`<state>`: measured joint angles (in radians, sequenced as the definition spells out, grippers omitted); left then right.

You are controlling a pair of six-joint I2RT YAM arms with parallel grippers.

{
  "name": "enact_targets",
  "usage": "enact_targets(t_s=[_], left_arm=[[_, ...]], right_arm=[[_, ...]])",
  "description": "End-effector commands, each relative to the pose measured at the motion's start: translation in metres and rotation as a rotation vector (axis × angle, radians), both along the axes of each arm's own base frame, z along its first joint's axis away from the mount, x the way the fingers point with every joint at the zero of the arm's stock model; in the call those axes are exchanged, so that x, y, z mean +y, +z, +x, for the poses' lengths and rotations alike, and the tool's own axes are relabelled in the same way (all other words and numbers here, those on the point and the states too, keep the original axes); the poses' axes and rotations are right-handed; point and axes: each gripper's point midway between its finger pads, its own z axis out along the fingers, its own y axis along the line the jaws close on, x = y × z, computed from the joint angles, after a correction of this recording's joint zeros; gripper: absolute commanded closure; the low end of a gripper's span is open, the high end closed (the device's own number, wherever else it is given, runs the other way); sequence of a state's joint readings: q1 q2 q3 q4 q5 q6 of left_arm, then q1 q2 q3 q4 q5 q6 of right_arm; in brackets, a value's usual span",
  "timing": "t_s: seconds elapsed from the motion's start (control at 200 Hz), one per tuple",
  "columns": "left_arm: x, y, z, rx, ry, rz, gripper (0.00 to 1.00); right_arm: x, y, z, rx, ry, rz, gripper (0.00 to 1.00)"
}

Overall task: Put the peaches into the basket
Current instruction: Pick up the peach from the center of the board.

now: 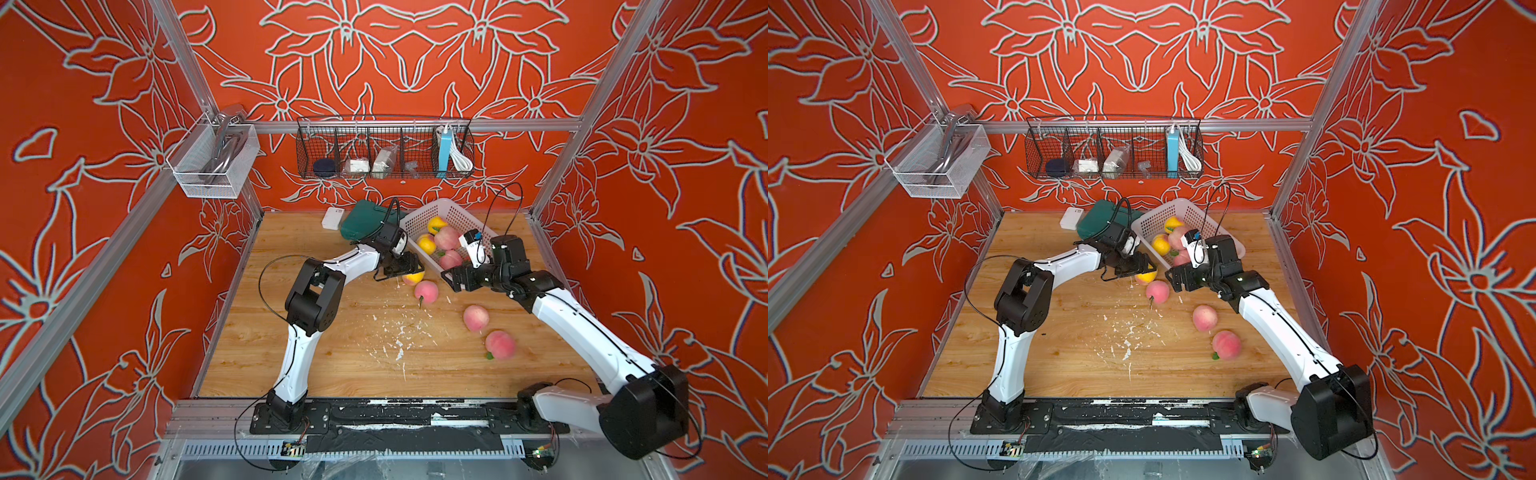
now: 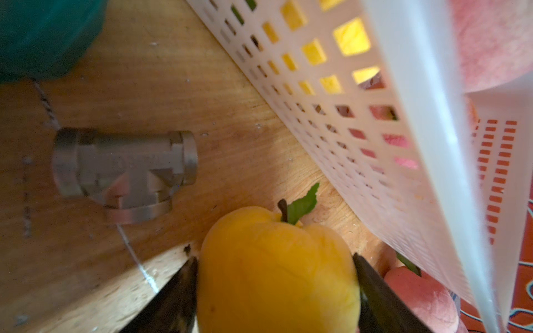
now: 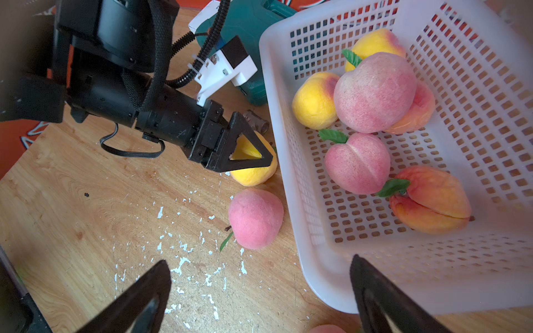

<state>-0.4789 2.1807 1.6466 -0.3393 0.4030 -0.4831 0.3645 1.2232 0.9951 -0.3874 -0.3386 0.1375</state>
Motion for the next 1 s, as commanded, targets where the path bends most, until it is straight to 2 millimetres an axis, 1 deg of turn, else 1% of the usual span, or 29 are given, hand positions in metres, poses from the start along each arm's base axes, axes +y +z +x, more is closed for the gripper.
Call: enact_targets(t_s=[0.0,0.15,0.275,0.475,0.606,0.711,0.856,0.996], left_arm=[[0.005,0.004,-0.015,0.02,-0.011,0.021,0.36],[0.007,0.02,-0.018,-0.004,-0.01,0.009,0.36],[0.011,0.032,-0.022,-0.018,-0.005,-0.009,0.36],[0.018,0.053,-0.031,-0.05,0.004,-0.028,0.36],[0.026,0.069,-0.037,-0.075,0.012,-0.038,0.36],[0.029,0.085,-0.046,-0.095,0.007,-0.056,0.36],[0.031,0.11,-0.061,-0.114,-0.004,-0.104,0.36],[0.028,0.127,-0.079,-0.08,-0.026,-0.167,0.36]], right_arm=[[-0.004,0.009,-0.001,-0.025,-0.014,0.005,0.01],[-0.005,0.004,0.0,-0.018,-0.013,-0.007,0.01],[-0.007,-0.006,-0.001,0.001,-0.017,-0.023,0.01],[-0.004,-0.007,-0.004,0.004,-0.008,-0.006,0.01],[0.002,-0.005,-0.007,0.001,0.025,0.017,0.01],[0.01,-0.002,-0.011,-0.013,0.068,0.018,0.01],[0.025,0.008,-0.021,-0.057,0.136,0.016,0.01],[0.04,0.016,-0.029,-0.092,0.187,0.026,0.01]])
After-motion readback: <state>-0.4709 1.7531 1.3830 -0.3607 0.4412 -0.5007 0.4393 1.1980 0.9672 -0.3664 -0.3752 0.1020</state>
